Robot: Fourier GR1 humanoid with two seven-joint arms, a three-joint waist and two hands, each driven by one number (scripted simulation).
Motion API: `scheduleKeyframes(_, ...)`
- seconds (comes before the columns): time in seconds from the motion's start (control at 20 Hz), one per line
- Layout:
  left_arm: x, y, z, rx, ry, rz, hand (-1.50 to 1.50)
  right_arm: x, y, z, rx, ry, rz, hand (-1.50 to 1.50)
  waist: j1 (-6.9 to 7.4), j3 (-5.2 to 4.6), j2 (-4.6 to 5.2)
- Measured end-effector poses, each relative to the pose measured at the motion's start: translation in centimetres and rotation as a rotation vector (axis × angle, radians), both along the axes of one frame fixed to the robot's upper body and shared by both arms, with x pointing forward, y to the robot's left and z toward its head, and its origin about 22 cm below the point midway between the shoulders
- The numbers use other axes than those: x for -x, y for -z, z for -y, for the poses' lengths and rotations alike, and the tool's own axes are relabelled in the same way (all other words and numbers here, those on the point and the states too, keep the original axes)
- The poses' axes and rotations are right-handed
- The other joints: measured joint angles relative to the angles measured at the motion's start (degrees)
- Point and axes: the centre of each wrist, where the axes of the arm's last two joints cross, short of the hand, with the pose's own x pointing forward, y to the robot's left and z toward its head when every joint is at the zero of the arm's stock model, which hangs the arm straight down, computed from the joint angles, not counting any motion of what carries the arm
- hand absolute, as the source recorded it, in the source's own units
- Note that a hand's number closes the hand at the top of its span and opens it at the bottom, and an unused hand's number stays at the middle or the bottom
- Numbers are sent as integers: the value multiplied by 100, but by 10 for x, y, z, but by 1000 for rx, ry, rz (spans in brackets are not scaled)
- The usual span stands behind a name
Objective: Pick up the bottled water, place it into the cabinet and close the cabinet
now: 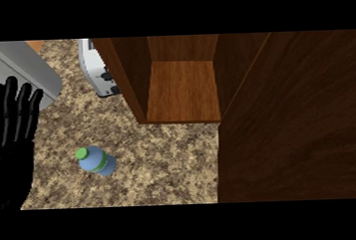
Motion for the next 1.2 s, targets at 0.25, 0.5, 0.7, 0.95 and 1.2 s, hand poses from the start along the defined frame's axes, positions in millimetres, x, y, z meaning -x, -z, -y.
scheduleKeyframes(0.25,15,-5,-5,14,-8,25,-150,19,-1,0,12,-1,-19,-150,-20,154,47)
scheduleKeyframes(0.5,35,-1,-2,152,-75,-74,-150,39,-1,-10,-22,-132,-89,-150,5,200,52)
scheduleKeyframes(0.7,61,-19,-1,207,-99,-106,-150,59,-11,-16,-37,-185,-115,-150,-5,211,54)
scheduleKeyframes(0.95,81,-29,3,229,-129,-169,-150,82,-22,-30,-51,-216,-125,-150,-12,215,56)
scheduleKeyframes(1.2,88,-31,-2,210,-163,-238,-150,89,-28,-38,-63,-226,-139,-150,5,215,54)
